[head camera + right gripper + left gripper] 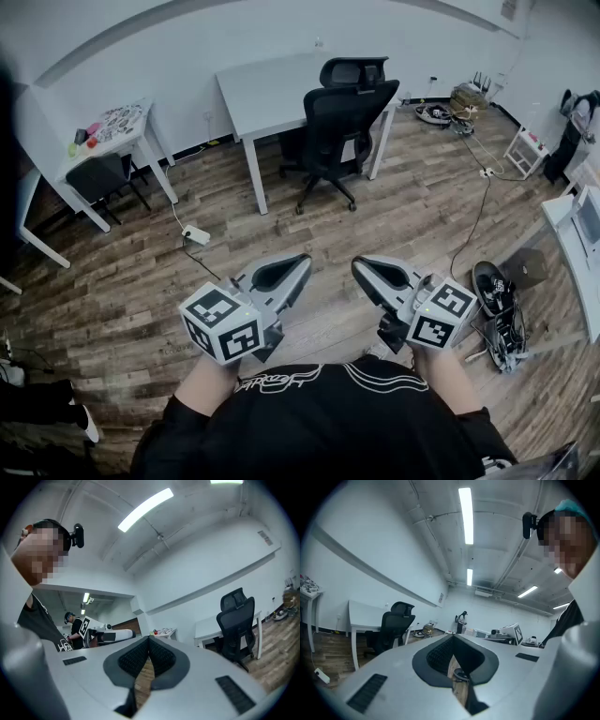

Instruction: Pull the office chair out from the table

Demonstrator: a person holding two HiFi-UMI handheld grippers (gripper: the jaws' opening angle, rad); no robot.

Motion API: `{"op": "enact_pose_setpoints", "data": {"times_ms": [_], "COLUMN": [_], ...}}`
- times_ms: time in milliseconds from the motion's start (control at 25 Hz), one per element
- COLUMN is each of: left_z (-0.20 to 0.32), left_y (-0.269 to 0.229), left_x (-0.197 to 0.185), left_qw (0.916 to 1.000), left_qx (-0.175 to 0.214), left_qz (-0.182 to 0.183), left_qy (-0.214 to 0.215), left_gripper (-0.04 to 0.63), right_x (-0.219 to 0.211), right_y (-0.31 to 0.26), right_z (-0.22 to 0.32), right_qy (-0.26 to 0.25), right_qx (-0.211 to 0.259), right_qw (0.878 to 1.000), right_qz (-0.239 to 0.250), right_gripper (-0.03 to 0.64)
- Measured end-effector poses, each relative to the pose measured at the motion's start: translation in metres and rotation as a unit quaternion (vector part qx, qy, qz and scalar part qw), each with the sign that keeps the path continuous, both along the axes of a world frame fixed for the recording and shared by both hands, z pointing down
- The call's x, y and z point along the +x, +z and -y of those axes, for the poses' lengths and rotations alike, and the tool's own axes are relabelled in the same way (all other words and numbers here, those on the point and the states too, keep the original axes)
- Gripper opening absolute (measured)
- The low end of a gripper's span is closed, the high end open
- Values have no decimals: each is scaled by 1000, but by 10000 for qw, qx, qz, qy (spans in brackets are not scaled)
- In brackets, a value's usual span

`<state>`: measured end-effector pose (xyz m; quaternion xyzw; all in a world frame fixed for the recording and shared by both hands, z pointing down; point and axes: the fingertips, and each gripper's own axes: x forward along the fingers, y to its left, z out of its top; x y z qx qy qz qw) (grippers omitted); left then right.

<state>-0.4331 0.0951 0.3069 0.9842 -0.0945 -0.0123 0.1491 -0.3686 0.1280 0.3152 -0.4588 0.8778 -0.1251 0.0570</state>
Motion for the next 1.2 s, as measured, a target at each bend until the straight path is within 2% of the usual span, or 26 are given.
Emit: {"op": "enact_pose_setpoints", "data": {"times_ms": [320,520,720,920,1200], "left_z": [14,22,41,66,88], "left_y": [15,21,28,38,46], "left_x": [11,33,59,100,190], "left_qw": [9997,9996,9992,9981,9975], "left_qx": [-220,-279,-385,-587,-610], "left_qz": [18,43,102,183,283], "left_qy": [36,97,69,42,233], "left_gripper": [6,6,6,6,6], "right_x": [6,28,52,95,179], "right_y": [15,22,28,37,49], "right_z": [14,26,44,68,96], "right_qy": [0,101,81,28,30], "right_qx": [-116,-216,-204,-289,-446], "right_qw": [9999,9997,9995,9993,9989], "right_qz": [8,0,-232,-214,-120], "right_gripper": [35,35,35,35,35]}}
